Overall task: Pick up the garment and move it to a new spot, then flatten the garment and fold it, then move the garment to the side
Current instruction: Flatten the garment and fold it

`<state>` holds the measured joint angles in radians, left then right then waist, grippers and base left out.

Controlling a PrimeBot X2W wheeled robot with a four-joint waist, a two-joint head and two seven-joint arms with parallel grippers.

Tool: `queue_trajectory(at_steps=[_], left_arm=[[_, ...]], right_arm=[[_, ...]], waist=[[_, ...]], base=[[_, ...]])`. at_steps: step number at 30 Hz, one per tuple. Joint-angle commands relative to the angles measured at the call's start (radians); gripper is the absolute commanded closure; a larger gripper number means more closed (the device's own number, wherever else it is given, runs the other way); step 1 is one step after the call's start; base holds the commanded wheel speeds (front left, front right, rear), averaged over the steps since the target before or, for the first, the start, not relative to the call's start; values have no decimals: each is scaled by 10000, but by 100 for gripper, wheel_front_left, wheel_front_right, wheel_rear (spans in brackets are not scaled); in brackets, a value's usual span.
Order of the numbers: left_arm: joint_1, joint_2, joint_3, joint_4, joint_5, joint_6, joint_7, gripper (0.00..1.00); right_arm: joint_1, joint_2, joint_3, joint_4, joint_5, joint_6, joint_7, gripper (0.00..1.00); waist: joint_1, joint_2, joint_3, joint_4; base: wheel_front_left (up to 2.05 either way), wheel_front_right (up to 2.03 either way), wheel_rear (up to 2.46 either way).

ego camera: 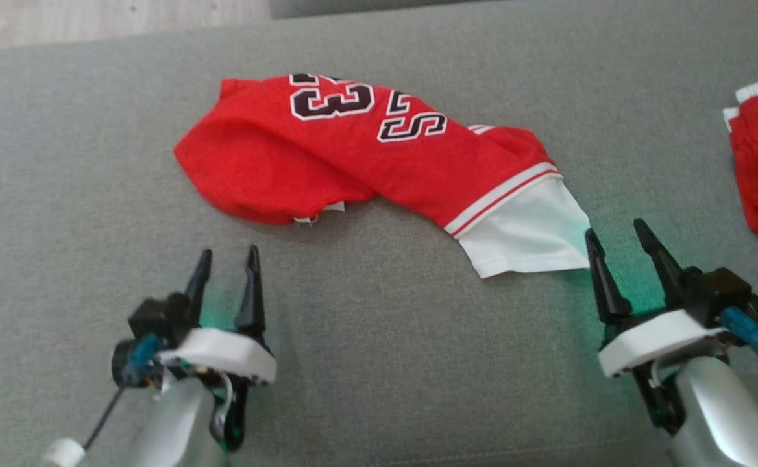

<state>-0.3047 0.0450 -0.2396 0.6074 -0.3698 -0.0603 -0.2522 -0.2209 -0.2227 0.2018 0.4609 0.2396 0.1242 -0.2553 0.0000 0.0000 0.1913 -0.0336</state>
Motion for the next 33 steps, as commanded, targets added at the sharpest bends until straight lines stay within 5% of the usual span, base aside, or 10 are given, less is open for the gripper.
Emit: queue_trajectory(at_steps=[1,13,21,22,23,24,33], left_arm=[[-569,53,443,33,-43,90,-95,0],[-2134,53,910,1745,-1230,-507,-95,0],[-2563,53,751,2439,-1042,-497,-95,0],[-2643,53,671,2664,-981,-502,-95,5],[-2726,53,584,2898,-912,-503,-95,62],[-2806,53,524,3070,-876,-508,-95,100],[-2728,53,516,2862,-730,-556,-95,100]], right_arm=[[-96,112,74,-410,-134,65,-64,0],[-503,596,5,-769,-472,65,-64,0],[-635,720,37,-715,-545,65,-64,0],[-666,747,40,-713,-552,65,-64,0],[-693,771,40,-714,-560,65,-64,0],[-716,797,38,-719,-567,65,-64,0],[-615,889,-187,-667,-560,65,-64,0]], waist=[[0,0,259,-179],[0,0,1060,-819],[0,0,1242,-1062],[0,0,1251,-1090],[0,0,1257,-1107],[0,0,1260,-1120],[0,0,806,-723]], base=[[0,0,0],[0,0,0],[0,0,0],[0,0,0],[0,0,0],[0,0,0],[0,0,0]])
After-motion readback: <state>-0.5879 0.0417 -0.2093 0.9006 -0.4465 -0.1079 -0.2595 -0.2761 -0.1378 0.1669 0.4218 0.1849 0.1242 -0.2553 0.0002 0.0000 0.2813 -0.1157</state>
